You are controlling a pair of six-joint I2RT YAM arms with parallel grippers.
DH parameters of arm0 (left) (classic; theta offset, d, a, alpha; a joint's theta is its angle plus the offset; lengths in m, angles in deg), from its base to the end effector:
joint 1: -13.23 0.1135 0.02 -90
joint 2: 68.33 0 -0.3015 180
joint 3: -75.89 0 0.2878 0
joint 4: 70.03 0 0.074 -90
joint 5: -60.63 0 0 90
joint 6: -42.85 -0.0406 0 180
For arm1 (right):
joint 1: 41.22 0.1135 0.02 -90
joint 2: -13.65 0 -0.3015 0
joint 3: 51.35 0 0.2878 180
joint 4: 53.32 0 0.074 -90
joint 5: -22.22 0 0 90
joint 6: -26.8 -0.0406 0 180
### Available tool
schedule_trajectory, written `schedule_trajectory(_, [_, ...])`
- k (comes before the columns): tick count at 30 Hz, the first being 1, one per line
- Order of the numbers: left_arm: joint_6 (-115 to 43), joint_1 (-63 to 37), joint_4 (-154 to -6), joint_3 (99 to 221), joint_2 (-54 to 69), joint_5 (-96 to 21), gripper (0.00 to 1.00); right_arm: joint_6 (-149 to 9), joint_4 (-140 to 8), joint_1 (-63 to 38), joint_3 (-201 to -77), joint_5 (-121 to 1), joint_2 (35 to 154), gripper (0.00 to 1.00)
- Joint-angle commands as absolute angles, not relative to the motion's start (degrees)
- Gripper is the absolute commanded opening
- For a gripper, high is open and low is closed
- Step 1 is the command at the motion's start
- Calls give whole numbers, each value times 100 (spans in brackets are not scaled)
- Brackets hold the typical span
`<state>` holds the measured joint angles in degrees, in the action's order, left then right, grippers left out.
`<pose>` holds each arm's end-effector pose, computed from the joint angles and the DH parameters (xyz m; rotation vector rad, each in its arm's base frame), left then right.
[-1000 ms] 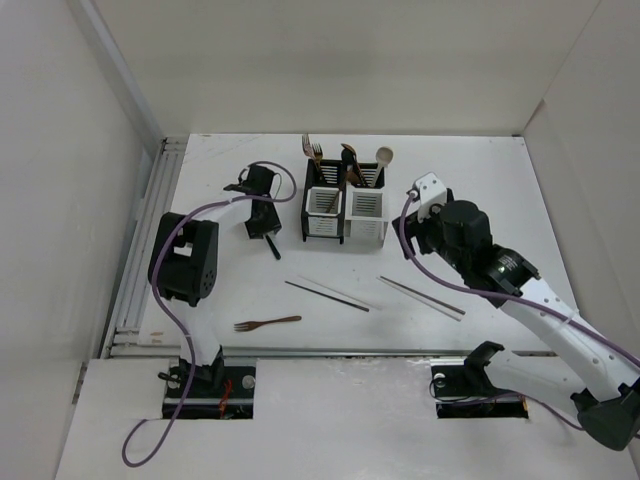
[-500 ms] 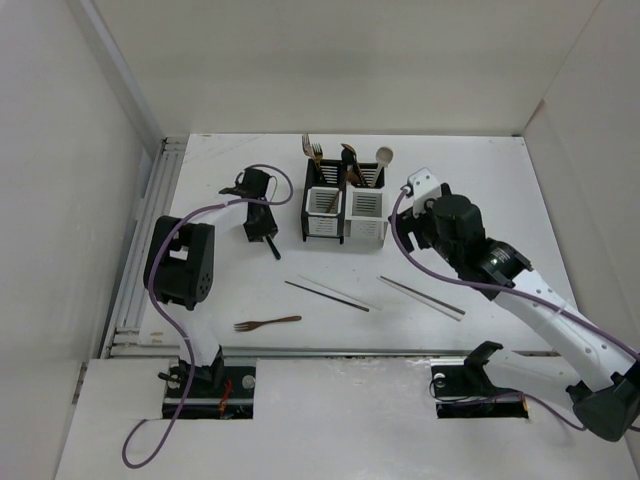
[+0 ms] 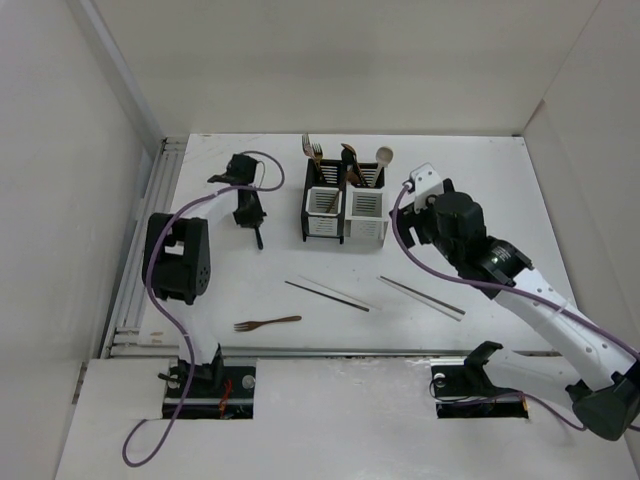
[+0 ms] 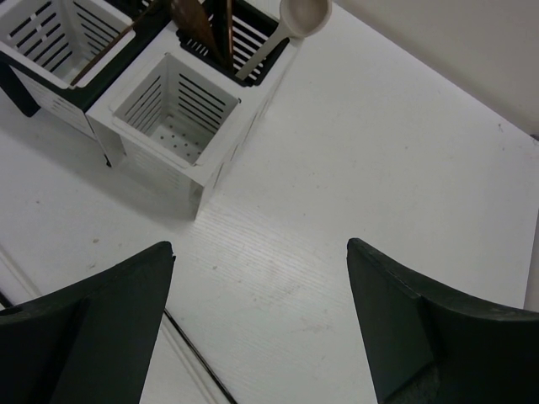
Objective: Sort the eating utensils into containers
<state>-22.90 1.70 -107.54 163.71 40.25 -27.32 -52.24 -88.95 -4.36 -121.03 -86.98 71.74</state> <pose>0.4367 -0.0876 0.1998 -0.3009 2.5805 -0.1826 0.2042 0.1364 0.3815 -0.5959 1.8734 -0.0379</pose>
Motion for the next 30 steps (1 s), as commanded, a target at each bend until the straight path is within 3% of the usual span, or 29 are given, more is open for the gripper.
schedule_trajectory(1, [-3506, 277, -10099, 17087, 3118, -2427, 0, -5090, -8233, -378, -12324, -8861, 7104, 89])
schedule_trajectory(7, [-4680, 49, -8413, 17283, 2266, -3652, 0, -4906, -7889, -378, -12324, -8800, 7385, 89])
schedule_trajectory(13, [-4627, -653, -6147, 16019, 1798, -5149, 0, -4773, -7836, -378, -12377, -8799, 7500, 89])
schedule_trajectory(30, [-4725, -1410, -4823, 14752, 2545, -5126, 0, -4668, -7941, -378, -11999, -9010, 6867, 90])
